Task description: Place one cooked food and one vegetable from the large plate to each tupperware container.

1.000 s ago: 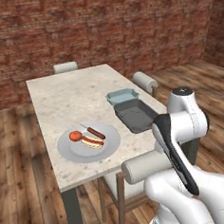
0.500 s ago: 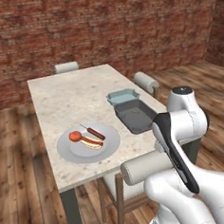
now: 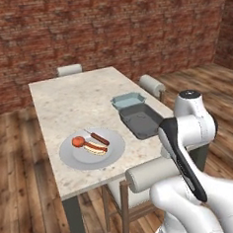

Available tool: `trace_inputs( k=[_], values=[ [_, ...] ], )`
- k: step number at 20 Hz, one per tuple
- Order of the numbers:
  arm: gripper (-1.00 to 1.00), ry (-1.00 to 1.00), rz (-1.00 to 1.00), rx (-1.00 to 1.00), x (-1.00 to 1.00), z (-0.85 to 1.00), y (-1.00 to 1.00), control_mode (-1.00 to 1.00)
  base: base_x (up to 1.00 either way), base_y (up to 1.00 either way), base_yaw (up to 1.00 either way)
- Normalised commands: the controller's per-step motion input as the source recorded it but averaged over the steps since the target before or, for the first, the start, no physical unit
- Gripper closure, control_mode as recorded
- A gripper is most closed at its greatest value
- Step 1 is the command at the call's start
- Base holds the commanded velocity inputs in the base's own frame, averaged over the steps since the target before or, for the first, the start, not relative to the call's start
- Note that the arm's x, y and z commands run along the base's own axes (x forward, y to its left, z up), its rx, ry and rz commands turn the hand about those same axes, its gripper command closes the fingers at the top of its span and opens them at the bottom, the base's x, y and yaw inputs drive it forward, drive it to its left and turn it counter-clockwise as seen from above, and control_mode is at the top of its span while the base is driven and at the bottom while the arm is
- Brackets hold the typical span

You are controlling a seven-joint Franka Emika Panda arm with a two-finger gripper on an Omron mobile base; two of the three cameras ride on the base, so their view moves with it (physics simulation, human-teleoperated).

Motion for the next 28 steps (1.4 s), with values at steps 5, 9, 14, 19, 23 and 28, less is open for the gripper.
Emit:
trace_inputs(
  k=[5,9,14,19,23,28],
  values=[
    [1.00,-0.01,0.00,0.00,0.29,0.00,0.03,-1.00,0.01,0.00,0.00],
    [1.00,-0.01,0.00,-0.01,0.61,0.14,0.04,-1.00,0.00,0.00,0.00],
    [1.00,0.12,-0.09,0.05,1.00,0.63,0.00,-1.00,0.00,0.00,0.00],
    [1.00,0.29,-0.12,0.13,1.00,0.58,0.00,-1.00,0.00,0.00,0.00],
    [1.00,0.14,-0.12,0.00,1.00,-0.01,0.00,-1.00,0.00,0.00,0.00],
    [1.00,0.01,-0.17,-0.13,1.00,-0.65,0.00,-1.00,0.00,0.00,0.00]
  ],
)
